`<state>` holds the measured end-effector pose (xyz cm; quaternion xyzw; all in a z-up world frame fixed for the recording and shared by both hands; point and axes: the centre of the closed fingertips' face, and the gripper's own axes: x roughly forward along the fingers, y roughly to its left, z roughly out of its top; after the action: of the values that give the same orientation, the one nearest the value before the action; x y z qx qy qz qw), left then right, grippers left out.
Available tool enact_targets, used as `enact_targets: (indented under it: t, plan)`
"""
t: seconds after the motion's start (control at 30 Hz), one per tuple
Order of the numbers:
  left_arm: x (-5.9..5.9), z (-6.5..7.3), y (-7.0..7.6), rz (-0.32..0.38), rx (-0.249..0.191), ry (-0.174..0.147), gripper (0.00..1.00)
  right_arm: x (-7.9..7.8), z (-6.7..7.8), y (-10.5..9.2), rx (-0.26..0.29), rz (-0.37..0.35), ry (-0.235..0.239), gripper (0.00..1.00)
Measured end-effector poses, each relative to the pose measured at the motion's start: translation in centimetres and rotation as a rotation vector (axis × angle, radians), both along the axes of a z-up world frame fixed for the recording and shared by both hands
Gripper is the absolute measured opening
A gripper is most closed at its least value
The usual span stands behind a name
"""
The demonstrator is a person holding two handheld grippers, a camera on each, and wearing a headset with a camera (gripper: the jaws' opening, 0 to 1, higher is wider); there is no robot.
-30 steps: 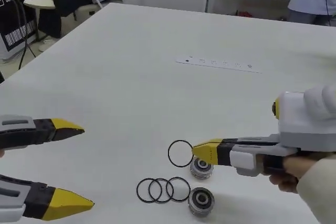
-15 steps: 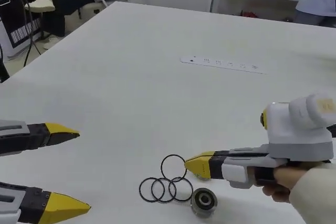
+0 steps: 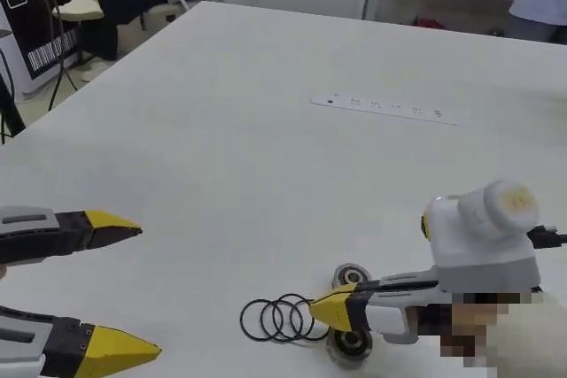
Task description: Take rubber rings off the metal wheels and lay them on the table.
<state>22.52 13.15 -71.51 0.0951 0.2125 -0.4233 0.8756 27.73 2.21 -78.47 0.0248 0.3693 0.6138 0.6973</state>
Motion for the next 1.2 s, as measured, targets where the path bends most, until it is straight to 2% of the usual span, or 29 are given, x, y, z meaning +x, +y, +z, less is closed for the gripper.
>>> enact_targets:
  t: [0.47, 0.73, 0.93, 1.0, 1.2]
  plan:
    - [0.1, -0.1, -0.2, 0.002, 0.001, 0.001, 0.71, 1.0, -0.9, -0.7, -0.045, -0.031, -0.013, 0.01]
    - [0.0, -0.1, -0.2, -0.002, 0.0, -0.001, 0.71, 1.3, -0.7, -1.1, -0.054, -0.032, -0.038, 0.02]
    - [0.1, -0.1, -0.4, -0.011, -0.001, -0.003, 0.72, 1.8, 0.1, -1.6, -0.041, -0.054, -0.047, 0.03]
    - [0.1, -0.1, -0.4, -0.013, -0.002, -0.004, 0.72, 1.8, 0.8, -1.4, -0.007, -0.075, -0.019, 0.03]
    - [0.3, 0.1, -0.5, -0.016, -0.009, -0.01, 0.72, 2.0, 2.3, -1.7, 0.019, -0.086, -0.045, 0.05]
